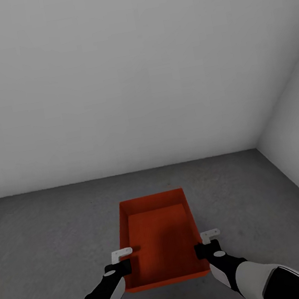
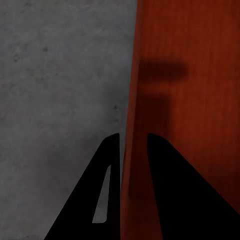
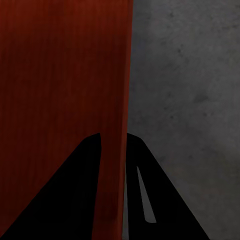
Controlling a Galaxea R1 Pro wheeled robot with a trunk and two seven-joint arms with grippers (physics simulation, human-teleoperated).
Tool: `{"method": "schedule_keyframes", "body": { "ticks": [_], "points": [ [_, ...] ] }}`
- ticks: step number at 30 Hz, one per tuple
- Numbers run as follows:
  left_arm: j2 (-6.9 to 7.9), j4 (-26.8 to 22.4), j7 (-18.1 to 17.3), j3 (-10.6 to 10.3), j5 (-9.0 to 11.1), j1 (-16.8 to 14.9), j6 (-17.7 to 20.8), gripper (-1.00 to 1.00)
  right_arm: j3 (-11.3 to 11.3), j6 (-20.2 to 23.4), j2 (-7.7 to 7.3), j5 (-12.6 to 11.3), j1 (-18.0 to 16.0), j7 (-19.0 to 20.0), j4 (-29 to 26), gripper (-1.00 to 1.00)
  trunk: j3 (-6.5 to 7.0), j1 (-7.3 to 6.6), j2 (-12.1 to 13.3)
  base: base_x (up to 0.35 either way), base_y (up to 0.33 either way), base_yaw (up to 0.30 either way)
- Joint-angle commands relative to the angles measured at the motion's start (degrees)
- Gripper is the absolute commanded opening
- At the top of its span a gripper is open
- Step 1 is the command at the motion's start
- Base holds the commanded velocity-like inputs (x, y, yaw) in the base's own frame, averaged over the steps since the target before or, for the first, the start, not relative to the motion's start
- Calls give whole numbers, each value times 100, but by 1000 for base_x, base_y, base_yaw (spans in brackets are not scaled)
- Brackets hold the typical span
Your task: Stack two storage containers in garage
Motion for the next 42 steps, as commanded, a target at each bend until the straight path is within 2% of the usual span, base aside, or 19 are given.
{"method": "schedule_keyframes", "body": {
  "ticks": [1, 28, 42],
  "points": [
    [17, -7, 307, 91, -14, 0, 38, -100, -360, -13, 2, 43, -6, 215, -8, -100, -22, 22, -44, 0, 0, 0],
    [22, 2, 307, 91, -10, 0, 38, -100, -360, -13, -3, 45, -6, 217, -8, -100, -507, 615, -1127, 0, 0, 0],
    [22, 2, 310, 91, -10, 0, 38, -100, -360, -13, -3, 45, -6, 208, -8, -100, -507, 615, -1127, 0, 0, 0]
  ]
}}
